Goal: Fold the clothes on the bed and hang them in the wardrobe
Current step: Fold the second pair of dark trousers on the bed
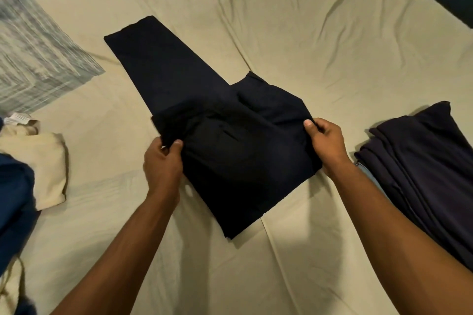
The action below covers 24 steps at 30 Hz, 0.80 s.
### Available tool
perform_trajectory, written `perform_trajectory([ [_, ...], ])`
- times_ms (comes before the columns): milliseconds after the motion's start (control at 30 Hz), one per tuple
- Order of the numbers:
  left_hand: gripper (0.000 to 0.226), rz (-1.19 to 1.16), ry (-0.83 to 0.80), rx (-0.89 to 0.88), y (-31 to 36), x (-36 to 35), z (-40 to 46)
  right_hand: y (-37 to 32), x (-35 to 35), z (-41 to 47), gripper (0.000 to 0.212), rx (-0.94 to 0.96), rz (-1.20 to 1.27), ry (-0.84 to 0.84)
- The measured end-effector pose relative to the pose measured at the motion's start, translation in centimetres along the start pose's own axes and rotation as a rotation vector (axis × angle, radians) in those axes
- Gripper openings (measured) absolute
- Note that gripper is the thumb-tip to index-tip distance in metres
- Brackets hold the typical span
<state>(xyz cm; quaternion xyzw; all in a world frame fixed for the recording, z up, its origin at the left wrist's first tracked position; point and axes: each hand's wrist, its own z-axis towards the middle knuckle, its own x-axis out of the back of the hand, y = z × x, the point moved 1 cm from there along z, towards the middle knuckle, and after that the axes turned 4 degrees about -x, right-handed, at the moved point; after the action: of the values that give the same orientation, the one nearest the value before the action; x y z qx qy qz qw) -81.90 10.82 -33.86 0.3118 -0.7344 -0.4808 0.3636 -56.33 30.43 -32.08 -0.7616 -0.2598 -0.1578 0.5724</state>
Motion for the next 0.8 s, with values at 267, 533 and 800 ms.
perform_trajectory([
  [267,0.027,0.092,-0.041,0.075,0.1,1.4,0.6,-1.6,-1.0,0.9,0.036,-0.042,-0.363,0.008],
  [533,0.046,0.194,0.090,-0.070,1.5,1.4,2.4,-8.2,-6.5,0.3,0.034,0.748,-0.662,-0.023],
  [800,0.051,0.831,-0.160,-0.442,5.5,-3.6,5.5,-12.1,-9.6,4.3,0.029,0.818,-1.243,-0.309],
])
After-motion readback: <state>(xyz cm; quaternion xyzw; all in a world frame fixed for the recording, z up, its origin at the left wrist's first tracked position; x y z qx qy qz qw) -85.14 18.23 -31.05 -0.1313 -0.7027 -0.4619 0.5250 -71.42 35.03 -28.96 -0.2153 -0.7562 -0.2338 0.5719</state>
